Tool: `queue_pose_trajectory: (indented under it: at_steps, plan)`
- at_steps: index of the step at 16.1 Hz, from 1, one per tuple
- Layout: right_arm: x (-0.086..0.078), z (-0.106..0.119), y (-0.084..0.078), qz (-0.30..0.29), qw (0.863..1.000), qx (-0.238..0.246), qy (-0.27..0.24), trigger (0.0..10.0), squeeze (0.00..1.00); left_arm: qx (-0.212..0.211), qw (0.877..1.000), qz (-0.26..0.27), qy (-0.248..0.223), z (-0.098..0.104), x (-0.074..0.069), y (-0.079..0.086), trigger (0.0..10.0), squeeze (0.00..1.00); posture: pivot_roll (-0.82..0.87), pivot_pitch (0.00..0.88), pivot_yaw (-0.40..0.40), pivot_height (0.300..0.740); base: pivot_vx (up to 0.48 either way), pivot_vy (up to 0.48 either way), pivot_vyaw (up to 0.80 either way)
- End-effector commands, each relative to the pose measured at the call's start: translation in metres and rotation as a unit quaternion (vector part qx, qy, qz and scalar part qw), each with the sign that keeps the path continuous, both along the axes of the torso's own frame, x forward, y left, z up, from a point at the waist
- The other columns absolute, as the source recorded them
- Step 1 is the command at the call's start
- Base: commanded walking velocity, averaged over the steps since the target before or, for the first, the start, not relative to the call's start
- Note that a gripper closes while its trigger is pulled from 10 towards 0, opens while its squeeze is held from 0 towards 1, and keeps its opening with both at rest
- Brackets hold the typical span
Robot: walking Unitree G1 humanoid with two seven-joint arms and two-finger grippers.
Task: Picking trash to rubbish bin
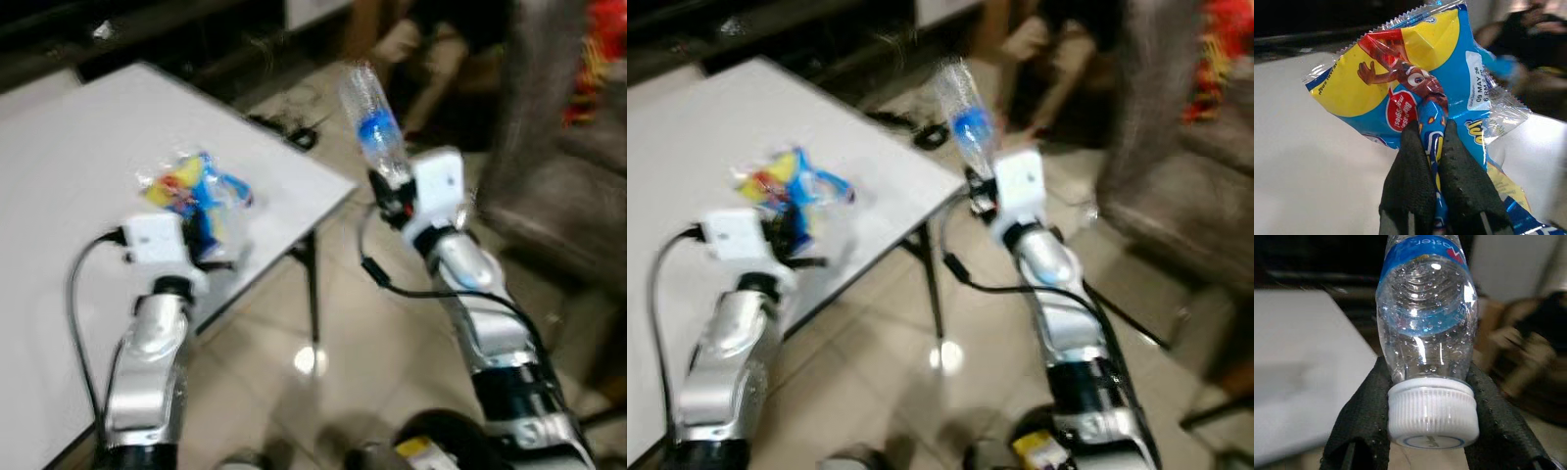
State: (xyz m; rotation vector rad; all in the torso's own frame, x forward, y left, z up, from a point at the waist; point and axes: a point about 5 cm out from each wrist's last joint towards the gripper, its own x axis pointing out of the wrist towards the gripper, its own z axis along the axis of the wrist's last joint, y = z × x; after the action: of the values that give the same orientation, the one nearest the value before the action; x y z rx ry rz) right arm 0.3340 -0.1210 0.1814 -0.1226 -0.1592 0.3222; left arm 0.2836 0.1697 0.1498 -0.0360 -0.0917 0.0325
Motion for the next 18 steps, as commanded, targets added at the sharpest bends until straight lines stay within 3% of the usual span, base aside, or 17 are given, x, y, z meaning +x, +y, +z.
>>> queue_pose_trajectory:
  at_steps: [1,18]
  plan:
    - [-0.0013,0.0044,0.0030,0.004,1.000,0.007,-0.007,10.0,0.00,-0.002,1.000,0.006,0.007,-0.0011,-0.0008,0.0055,7.6,0.00,-0.09,0.114,0.046,0.740,0.000,0.000,-0.77]
    - [-0.0021,0.0024,0.0030,0.003,1.000,0.006,-0.002,10.0,0.00,-0.020,0.999,-0.014,0.029,-0.0079,-0.0004,0.0027,7.6,0.00,-0.09,0.116,0.048,0.740,0.000,0.000,-0.78]
